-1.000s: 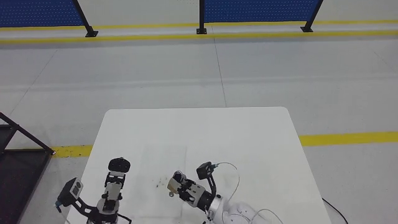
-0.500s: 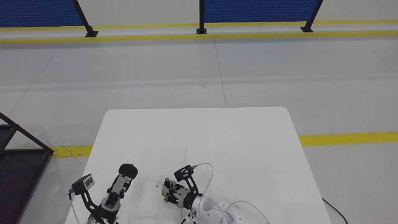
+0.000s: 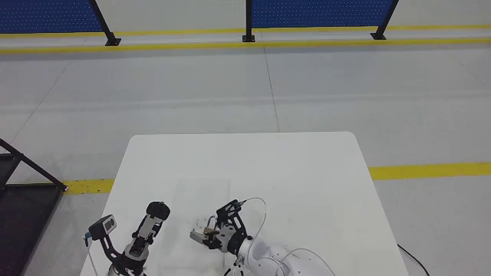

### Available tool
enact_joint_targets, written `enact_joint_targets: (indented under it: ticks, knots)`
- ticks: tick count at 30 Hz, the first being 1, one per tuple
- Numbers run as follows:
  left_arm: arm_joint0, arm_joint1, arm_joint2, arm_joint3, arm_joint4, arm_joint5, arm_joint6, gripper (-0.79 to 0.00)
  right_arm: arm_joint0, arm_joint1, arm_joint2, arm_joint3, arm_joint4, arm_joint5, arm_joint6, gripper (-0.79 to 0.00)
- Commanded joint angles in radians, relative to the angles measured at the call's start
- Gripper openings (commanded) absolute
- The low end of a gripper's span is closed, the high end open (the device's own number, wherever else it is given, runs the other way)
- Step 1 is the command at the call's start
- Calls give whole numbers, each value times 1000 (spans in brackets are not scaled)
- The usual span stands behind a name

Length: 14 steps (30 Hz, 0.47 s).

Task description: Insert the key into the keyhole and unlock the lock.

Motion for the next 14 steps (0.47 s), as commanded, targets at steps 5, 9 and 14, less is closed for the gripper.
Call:
enact_joint_targets:
  ticks: [5,9,14]
  knots:
    - [0,0,0,0,0,0,0,0,-115,65,105,-223,-151,-15,8,0]
    - [0,0,0,0,0,0,0,0,-147,79,132,-277,-190,-15,3,-1]
    - [0,0,0,0,0,0,0,0,-149,80,135,-280,-192,-14,1,-1]
